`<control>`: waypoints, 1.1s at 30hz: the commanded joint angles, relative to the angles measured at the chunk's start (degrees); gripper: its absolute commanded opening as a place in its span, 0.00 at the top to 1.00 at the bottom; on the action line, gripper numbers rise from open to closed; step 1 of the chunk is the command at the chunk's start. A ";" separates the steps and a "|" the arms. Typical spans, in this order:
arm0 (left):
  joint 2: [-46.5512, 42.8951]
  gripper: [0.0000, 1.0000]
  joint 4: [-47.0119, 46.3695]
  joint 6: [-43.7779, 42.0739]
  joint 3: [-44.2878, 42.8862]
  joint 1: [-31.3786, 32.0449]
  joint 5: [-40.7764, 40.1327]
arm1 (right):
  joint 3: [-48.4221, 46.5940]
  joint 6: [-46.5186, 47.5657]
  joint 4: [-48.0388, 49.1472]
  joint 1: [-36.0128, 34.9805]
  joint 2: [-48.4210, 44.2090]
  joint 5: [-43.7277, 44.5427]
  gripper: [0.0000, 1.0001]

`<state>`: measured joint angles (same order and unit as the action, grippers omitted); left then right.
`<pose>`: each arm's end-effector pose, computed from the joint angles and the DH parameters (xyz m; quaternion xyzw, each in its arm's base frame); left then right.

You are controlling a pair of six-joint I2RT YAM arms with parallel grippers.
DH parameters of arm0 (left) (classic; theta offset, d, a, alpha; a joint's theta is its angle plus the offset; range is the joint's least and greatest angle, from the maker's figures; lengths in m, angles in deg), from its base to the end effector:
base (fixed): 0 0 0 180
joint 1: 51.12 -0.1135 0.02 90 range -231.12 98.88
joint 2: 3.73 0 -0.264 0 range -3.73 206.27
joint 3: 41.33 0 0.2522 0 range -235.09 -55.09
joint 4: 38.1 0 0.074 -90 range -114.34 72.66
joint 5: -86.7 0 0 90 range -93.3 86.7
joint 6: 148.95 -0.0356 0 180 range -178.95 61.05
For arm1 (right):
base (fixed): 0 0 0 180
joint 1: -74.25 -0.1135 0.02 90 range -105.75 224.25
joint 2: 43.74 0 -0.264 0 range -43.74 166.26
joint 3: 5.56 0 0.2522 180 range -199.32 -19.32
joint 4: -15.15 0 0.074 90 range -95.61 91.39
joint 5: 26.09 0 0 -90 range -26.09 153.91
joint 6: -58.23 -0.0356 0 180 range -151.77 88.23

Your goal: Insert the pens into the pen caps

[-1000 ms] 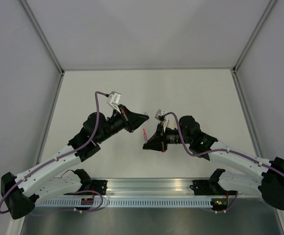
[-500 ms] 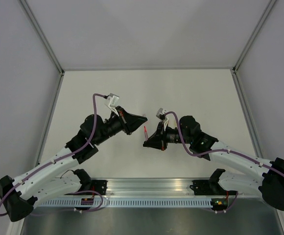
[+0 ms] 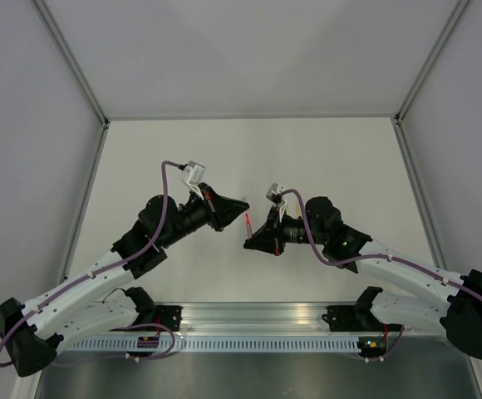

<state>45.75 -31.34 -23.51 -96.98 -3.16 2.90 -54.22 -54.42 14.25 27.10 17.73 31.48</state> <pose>0.1368 -0.1575 0.3402 0.1152 0.7013 -0.4960 0.4989 0.1498 0.1896 0.2649 -0.3288 0.7014 0.5194 0.3608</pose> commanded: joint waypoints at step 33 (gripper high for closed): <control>1.41 0.39 -5.13 -0.37 5.42 -0.15 5.24 | -0.97 0.51 1.99 0.05 -1.18 0.61 1.00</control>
<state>47.65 -37.40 -23.66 -89.05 -3.40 10.09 -54.00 -54.45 12.92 27.12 16.68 33.95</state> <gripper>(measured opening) 0.594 0.052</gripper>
